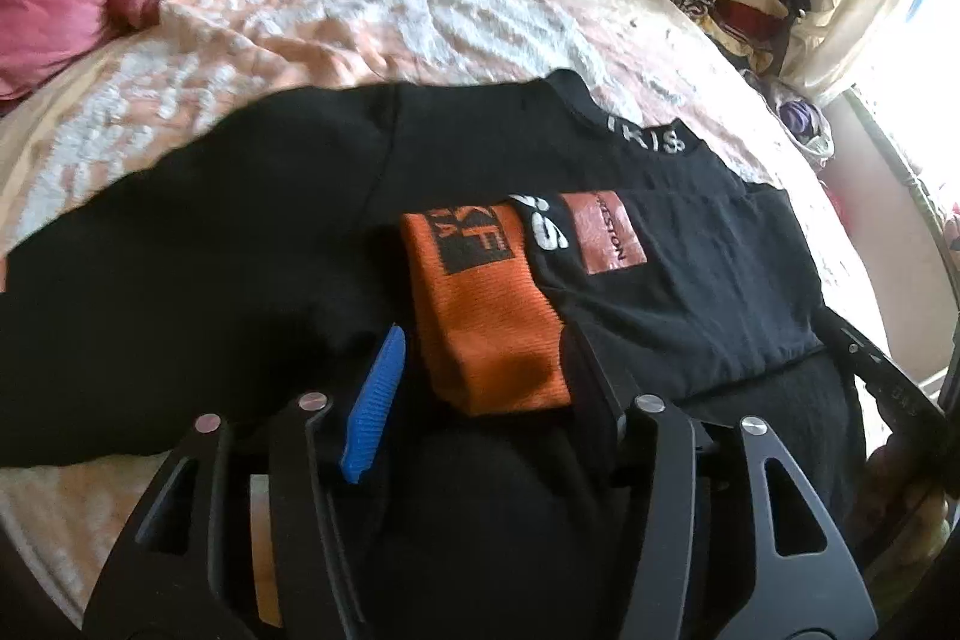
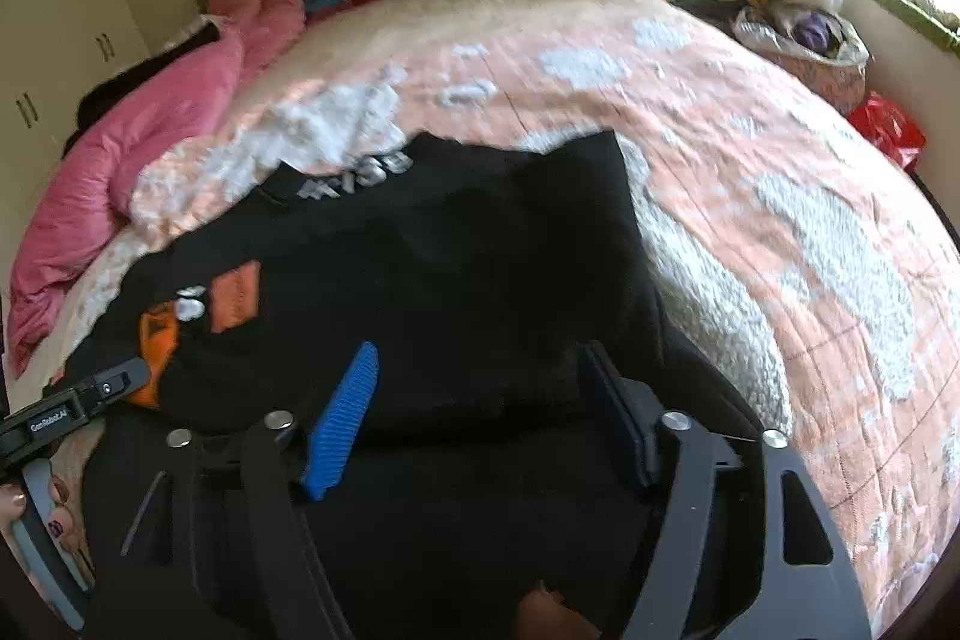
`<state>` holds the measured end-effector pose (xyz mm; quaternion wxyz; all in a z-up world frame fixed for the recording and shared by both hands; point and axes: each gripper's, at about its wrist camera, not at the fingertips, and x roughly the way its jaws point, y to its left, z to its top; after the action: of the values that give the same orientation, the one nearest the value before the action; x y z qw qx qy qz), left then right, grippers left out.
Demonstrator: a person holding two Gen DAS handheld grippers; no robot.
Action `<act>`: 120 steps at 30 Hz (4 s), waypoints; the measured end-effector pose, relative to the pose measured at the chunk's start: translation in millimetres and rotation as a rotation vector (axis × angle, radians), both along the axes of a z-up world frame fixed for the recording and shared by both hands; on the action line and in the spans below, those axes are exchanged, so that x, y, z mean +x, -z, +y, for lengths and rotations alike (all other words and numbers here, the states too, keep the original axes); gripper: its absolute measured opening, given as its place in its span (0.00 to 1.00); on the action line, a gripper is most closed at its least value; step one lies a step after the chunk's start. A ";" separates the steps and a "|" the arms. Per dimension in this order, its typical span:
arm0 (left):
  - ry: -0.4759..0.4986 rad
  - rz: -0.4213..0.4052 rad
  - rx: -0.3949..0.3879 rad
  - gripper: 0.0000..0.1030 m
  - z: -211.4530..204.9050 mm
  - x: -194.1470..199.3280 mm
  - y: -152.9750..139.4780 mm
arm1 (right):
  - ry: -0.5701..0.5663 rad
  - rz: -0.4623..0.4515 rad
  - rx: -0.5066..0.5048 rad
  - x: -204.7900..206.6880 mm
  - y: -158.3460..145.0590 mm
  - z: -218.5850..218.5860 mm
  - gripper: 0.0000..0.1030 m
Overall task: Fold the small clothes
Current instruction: 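Lower the cuff onto the shirt body and open the left tool, then move the left tool to the other sleeve's orange cuff and grasp it, then lift the sleeve with the left tool and carry it across the shirt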
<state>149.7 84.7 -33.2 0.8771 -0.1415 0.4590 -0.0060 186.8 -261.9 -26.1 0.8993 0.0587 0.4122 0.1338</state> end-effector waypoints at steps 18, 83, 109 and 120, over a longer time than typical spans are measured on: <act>-0.132 -0.093 0.046 0.91 40.9 -48.2 -34.4 | -0.067 -0.120 -0.007 -41.1 -45.2 41.7 0.94; -0.718 -0.117 -0.176 0.71 258.6 -169.1 18.0 | -0.442 -0.096 -0.021 -115.1 -45.4 216.0 0.95; -0.523 -0.381 -0.117 0.07 199.8 -163.7 -77.1 | -0.340 -0.122 0.044 -108.4 -59.8 161.2 0.95; -0.431 -0.423 -0.073 0.07 156.0 -148.7 -109.9 | -0.265 -0.132 0.088 -104.9 -72.8 119.7 0.95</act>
<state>1.0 240.8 76.8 0.9287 -0.2625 0.2249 0.1345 81.9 -142.3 46.7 0.8955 0.0341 0.3500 0.2726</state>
